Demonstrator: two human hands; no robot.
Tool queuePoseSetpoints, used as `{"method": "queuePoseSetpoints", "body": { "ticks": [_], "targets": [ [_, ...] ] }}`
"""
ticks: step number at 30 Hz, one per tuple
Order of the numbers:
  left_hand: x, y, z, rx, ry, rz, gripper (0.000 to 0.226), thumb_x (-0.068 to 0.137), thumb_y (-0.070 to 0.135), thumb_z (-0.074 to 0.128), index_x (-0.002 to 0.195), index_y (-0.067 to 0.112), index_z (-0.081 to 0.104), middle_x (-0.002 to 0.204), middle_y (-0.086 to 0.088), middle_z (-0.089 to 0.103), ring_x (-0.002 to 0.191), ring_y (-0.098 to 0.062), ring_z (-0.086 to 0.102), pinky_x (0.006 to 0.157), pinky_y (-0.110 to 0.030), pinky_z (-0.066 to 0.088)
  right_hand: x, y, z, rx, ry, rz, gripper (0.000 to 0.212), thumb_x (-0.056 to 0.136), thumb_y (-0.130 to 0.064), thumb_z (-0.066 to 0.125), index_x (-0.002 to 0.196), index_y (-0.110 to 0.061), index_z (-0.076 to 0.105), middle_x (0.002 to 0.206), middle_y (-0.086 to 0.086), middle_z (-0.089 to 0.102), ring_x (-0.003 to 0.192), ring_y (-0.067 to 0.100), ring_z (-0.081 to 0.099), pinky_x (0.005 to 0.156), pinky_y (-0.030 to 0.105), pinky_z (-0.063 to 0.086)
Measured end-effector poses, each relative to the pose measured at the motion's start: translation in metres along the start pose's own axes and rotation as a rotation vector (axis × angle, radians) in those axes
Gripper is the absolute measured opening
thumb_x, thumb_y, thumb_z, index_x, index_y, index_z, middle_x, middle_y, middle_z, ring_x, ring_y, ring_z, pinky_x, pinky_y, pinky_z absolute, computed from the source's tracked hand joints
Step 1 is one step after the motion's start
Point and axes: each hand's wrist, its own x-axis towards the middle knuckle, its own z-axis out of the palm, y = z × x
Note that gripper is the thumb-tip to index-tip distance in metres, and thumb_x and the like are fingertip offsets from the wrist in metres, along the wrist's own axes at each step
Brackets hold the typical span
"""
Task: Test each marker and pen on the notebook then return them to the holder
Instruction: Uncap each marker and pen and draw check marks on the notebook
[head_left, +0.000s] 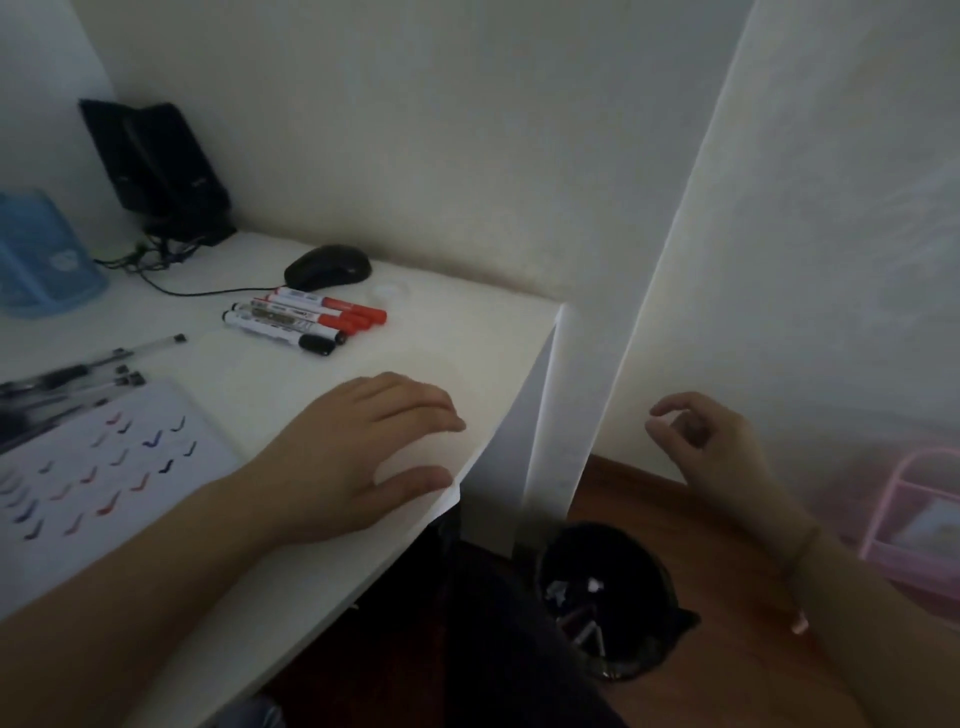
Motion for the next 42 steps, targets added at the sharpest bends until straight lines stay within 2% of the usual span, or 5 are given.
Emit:
{"method": "queuePoseSetpoints", "body": {
  "ticks": [6,13,18,24,42],
  "targets": [
    [-0.007,-0.009,-0.012,0.088,0.062,-0.263,0.046,0.093,0.056,0.036,0.120,0.025,0.057,0.121,0.006,0.058,0.110,-0.013,0.054,0.088,-0.034,0.046,0.031,-0.059,0.026,0.087,-0.018,-0.098,0.004,0.086,-0.021,0.066,0.089,-0.019,0.066,0.054,0.000,0.057,0.050,0.014,0.053,0.052,0.020,0.043],
    [-0.077,-0.051,-0.056,0.145,-0.340,-0.812,0.092,0.062,0.087,0.004,0.138,0.042,0.030,0.144,0.015,0.032,0.131,-0.014,0.033,0.109,-0.047,0.029,0.060,-0.173,0.105,0.284,-0.185,-0.332,0.001,0.086,-0.018,0.065,0.086,-0.018,0.066,0.054,0.003,0.057,0.045,0.013,0.048,0.047,0.020,0.041],
    [-0.145,-0.073,-0.079,0.067,-0.184,-1.055,0.064,0.083,0.067,0.046,0.135,0.031,0.041,0.140,0.008,0.039,0.124,-0.016,0.042,0.104,-0.035,0.038,0.061,-0.254,0.202,0.313,-0.383,-0.508,0.007,0.084,-0.019,0.068,0.081,-0.024,0.064,0.055,-0.005,0.057,0.047,0.006,0.046,0.050,0.016,0.038],
    [-0.177,-0.089,-0.083,0.166,0.166,-1.098,0.022,0.088,0.040,0.054,0.102,0.024,0.060,0.100,0.006,0.055,0.091,-0.013,0.053,0.078,-0.026,0.045,0.058,-0.344,0.314,0.003,-0.590,-0.772,0.011,0.086,-0.034,0.059,0.096,-0.033,0.063,0.086,-0.015,0.063,0.073,0.002,0.053,0.071,0.025,0.047],
    [-0.207,-0.111,-0.092,-0.137,0.015,-0.915,0.051,0.086,0.033,0.066,0.132,0.020,0.049,0.131,-0.002,0.045,0.113,-0.021,0.037,0.097,-0.037,0.039,0.077,-0.474,0.516,-0.331,-0.764,-1.071,0.025,0.089,-0.045,0.052,0.102,-0.028,0.065,0.110,0.000,0.057,0.096,0.021,0.056,0.082,0.037,0.050]
  ]
}}
